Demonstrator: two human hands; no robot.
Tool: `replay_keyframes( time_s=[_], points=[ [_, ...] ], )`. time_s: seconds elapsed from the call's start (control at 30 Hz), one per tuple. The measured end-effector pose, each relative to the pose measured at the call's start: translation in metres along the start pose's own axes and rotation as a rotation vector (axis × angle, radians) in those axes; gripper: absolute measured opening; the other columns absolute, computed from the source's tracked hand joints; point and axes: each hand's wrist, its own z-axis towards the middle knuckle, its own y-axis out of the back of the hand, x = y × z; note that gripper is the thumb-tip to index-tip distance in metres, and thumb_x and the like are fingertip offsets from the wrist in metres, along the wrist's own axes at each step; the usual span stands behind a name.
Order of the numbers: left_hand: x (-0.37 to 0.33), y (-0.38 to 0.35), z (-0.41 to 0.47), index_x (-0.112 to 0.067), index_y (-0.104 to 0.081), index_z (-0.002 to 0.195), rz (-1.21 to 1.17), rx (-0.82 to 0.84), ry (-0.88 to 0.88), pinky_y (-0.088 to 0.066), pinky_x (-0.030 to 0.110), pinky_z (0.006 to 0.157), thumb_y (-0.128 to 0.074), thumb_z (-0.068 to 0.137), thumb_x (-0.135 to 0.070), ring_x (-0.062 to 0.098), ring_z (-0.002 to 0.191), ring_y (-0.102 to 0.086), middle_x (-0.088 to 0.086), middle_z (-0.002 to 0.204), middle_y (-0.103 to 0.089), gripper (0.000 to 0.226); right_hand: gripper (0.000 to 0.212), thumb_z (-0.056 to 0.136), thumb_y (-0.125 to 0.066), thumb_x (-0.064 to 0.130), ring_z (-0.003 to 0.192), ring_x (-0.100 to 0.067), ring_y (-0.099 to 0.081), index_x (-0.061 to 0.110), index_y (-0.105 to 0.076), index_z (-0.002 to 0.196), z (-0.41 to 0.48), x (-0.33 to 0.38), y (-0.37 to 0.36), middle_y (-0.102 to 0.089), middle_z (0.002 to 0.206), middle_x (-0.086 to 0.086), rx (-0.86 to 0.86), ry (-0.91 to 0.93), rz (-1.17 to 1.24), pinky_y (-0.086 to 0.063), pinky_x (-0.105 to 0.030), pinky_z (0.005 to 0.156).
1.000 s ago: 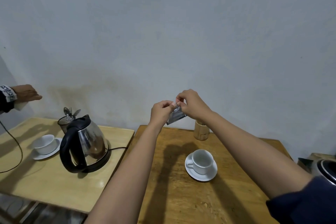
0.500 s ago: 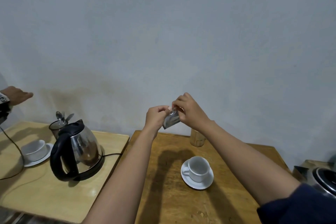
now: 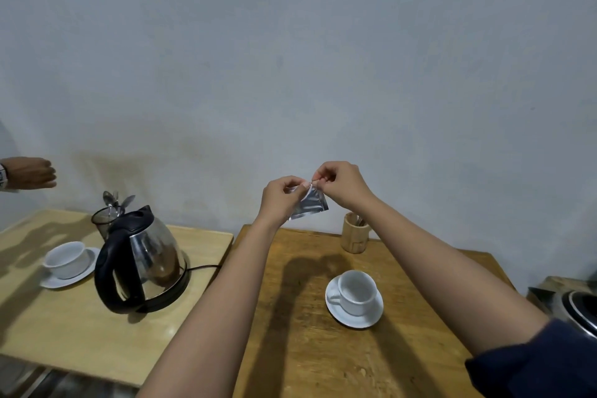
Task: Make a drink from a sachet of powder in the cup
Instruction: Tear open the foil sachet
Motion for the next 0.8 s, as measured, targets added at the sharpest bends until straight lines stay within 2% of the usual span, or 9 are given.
replay_keyframes(
  time_s=[0.1,0.2,0.3,0.4,0.5,0.6,0.7,0.8],
  points=[
    [0.002,-0.001,-0.002,-0.005,-0.071,0.095,0.004,0.002,-0.004,-0.049,0.032,0.082,-0.061,0.087,-0.021,0.022,0.092,-0.061,0.009,0.094,-0.069,0.02,0.008,0.078,-0.064,0.005,0.06,-0.005,-0.051,0.01,-0.07,0.076,-0.001,-0.001,0.0,-0.06,0.066,0.002,0.006,-0.009,0.002,-0.04,-0.002,0.05],
    [0.003,-0.002,-0.004,-0.007,-0.07,0.095,0.022,0.0,-0.007,-0.05,0.035,0.084,-0.06,0.088,-0.022,0.025,0.095,-0.062,0.007,0.094,-0.068,0.019,0.004,0.078,-0.067,0.008,0.064,-0.01,-0.052,0.01,-0.07,0.076,-0.003,-0.002,0.0,-0.061,0.07,-0.002,0.02,-0.012,-0.01,-0.041,-0.013,0.055],
    [0.002,-0.004,-0.005,-0.009,-0.069,0.097,0.069,-0.009,-0.021,-0.05,0.037,0.084,-0.057,0.09,-0.023,0.028,0.098,-0.062,0.008,0.098,-0.068,0.02,0.004,0.079,-0.067,0.009,0.065,-0.012,-0.052,0.008,-0.071,0.078,-0.004,-0.002,0.0,-0.063,0.073,-0.006,0.014,-0.007,-0.014,-0.042,-0.017,0.058],
    [0.001,-0.006,-0.005,-0.021,-0.068,0.085,0.108,-0.01,-0.02,-0.049,0.045,0.092,-0.056,0.089,-0.027,0.028,0.099,-0.062,-0.001,0.092,-0.066,0.014,0.007,0.08,-0.064,0.006,0.061,-0.008,-0.05,0.006,-0.071,0.08,-0.007,-0.001,0.0,-0.063,0.073,-0.006,0.01,0.011,-0.04,-0.04,-0.012,0.055],
    [0.0,-0.007,-0.003,-0.034,-0.061,0.066,0.111,0.001,0.025,-0.044,0.045,0.095,-0.057,0.087,-0.028,0.026,0.098,-0.062,-0.007,0.084,-0.065,0.022,0.013,0.082,-0.056,0.001,0.057,-0.006,-0.045,0.004,-0.068,0.08,-0.012,0.0,-0.003,-0.06,0.072,-0.007,0.017,0.065,-0.071,-0.037,-0.007,0.049],
    [0.0,-0.008,-0.004,-0.028,-0.064,0.067,-0.075,0.054,0.107,-0.047,0.038,0.084,-0.058,0.088,-0.021,0.023,0.088,-0.06,-0.002,0.079,-0.065,0.022,0.014,0.084,-0.052,0.0,0.069,-0.015,-0.045,0.001,-0.066,0.085,-0.016,0.0,-0.007,-0.059,0.078,-0.006,0.008,0.165,-0.134,-0.035,-0.022,0.062],
    [0.001,-0.011,-0.005,-0.023,-0.063,0.066,-0.173,0.082,0.148,-0.043,0.032,0.073,-0.057,0.089,-0.017,0.02,0.08,-0.055,-0.003,0.073,-0.062,0.025,0.018,0.085,-0.048,-0.004,0.085,-0.017,-0.039,-0.001,-0.064,0.091,-0.017,-0.006,-0.009,-0.06,0.087,-0.009,0.018,0.28,-0.227,-0.028,-0.02,0.067],
    [0.003,-0.011,-0.003,-0.02,-0.06,0.062,-0.22,0.051,0.171,-0.043,0.023,0.065,-0.054,0.087,-0.008,0.016,0.073,-0.054,-0.001,0.069,-0.06,0.029,0.023,0.078,-0.044,-0.009,0.083,-0.019,-0.037,-0.002,-0.063,0.089,-0.019,-0.009,-0.014,-0.06,0.084,-0.016,0.068,0.444,-0.299,-0.032,-0.022,0.07]
  ],
)
